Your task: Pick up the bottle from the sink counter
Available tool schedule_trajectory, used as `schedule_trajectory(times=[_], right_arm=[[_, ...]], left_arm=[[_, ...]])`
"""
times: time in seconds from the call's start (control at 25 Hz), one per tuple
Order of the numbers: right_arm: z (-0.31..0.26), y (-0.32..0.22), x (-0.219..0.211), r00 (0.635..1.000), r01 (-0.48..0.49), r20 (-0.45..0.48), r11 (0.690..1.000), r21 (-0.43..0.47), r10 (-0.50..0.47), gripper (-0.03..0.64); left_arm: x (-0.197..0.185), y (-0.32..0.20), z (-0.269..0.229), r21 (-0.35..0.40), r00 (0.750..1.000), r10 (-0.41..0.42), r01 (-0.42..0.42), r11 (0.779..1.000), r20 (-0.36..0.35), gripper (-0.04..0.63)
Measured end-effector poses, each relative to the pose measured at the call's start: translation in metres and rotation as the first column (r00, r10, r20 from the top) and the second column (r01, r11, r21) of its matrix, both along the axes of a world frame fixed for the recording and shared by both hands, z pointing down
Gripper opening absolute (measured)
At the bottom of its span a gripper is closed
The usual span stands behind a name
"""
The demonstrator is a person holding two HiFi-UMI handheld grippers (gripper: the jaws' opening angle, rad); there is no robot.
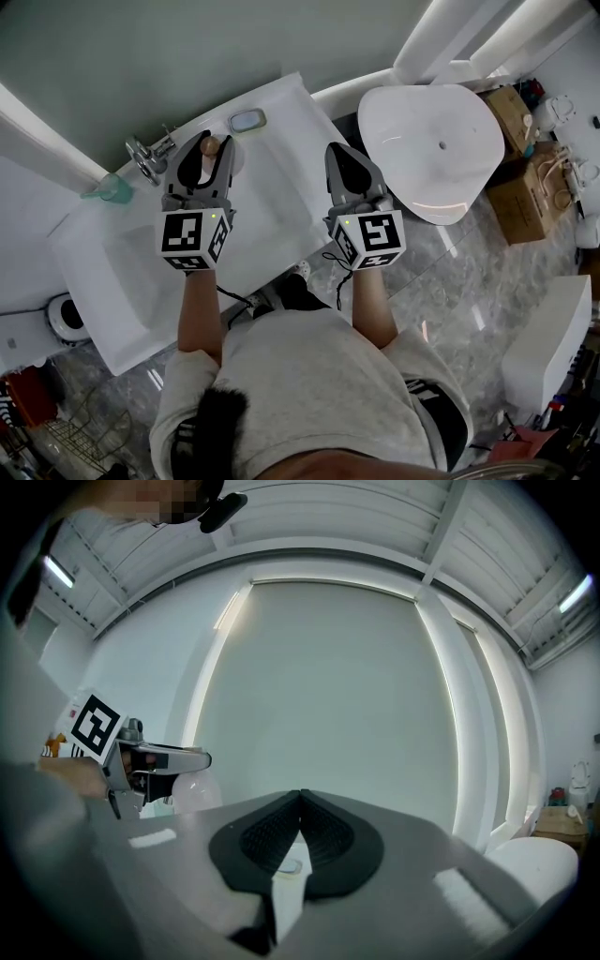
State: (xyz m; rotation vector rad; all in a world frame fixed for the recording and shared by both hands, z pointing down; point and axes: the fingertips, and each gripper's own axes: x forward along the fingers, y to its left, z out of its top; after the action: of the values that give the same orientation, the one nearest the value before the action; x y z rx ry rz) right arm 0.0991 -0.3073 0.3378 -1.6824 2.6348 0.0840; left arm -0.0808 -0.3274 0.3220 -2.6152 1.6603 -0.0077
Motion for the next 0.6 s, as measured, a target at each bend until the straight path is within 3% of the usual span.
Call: schedule_trajectory(times=[0.6], right_arm=[[-0.022,0.066,-0.013,0.998,-0.067,-0.004,0.997,0.047,0.067,0.011]], left_arm=[[-0.02,0.063,-0.013,0.021,0.999,0.035,-0.036,0.999,0.031,0.143]])
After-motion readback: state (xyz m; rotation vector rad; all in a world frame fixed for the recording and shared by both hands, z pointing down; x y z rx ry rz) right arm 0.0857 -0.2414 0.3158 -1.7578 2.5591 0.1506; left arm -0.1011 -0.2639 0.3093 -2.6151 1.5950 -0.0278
